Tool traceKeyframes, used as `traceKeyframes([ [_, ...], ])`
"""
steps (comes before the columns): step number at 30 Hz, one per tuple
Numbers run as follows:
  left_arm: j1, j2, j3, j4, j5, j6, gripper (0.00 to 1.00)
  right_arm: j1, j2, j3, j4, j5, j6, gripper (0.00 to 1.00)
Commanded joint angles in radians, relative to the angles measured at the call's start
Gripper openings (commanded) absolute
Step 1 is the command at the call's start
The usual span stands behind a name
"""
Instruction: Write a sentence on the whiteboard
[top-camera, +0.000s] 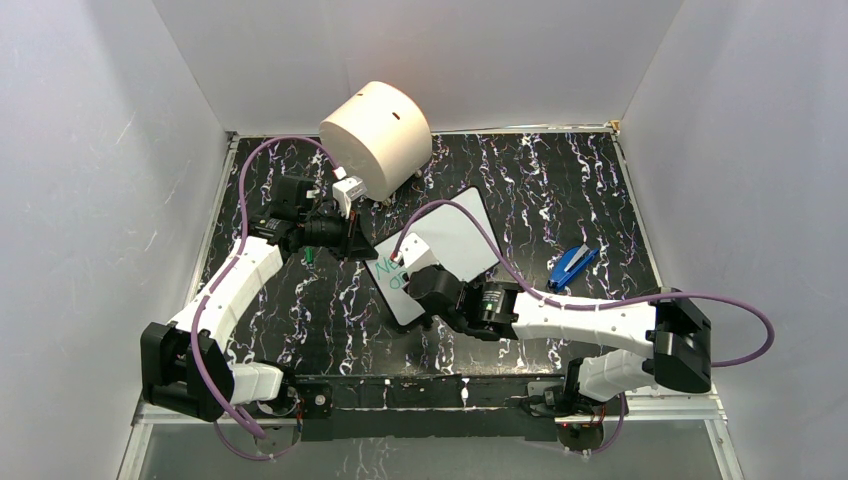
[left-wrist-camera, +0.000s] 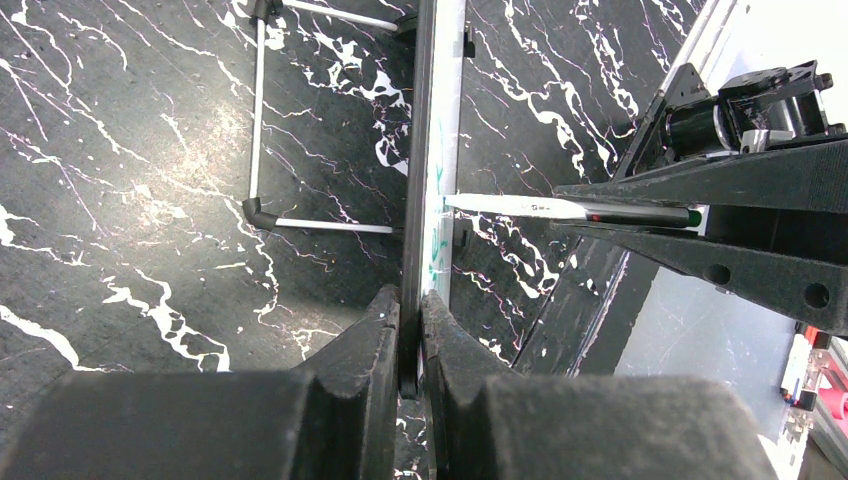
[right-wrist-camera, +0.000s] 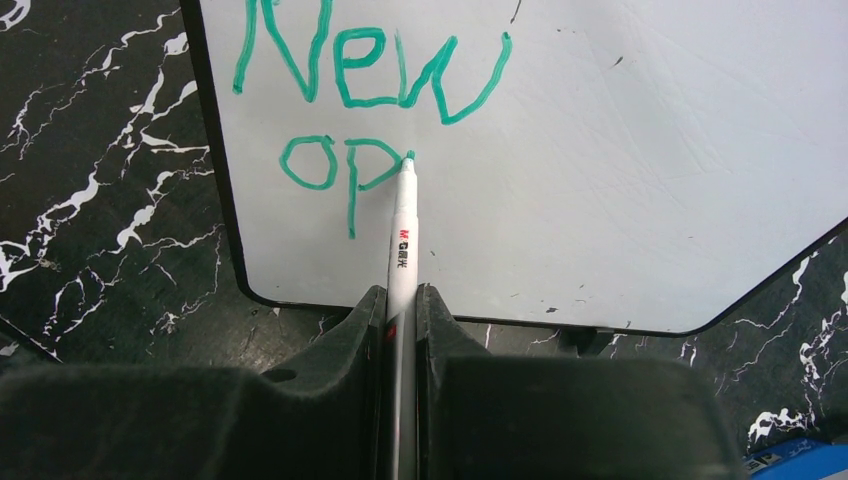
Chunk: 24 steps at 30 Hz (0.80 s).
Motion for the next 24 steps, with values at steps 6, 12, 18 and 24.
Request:
traceKeyframes([
  [6,0.001,-0.007,-0.017,-0.014,-0.066,0.038,0.00,-0.008,0.012,0.041,0.059,0.039,-0.015,0.00],
  [12,0.001,-0.007,-0.017,-0.014,-0.065,0.038,0.00,-0.010,0.006,0.038,0.074,0.046,-0.021,0.00],
  [18,0.002,-0.009,-0.020,-0.014,-0.059,0.037,0.00,-0.021,0.015,0.046,0.076,0.035,-0.025,0.00],
  [24,0.001,-0.027,-0.028,-0.006,-0.076,0.032,0.00,-0.031,0.019,0.049,0.033,0.051,-0.018,0.00],
])
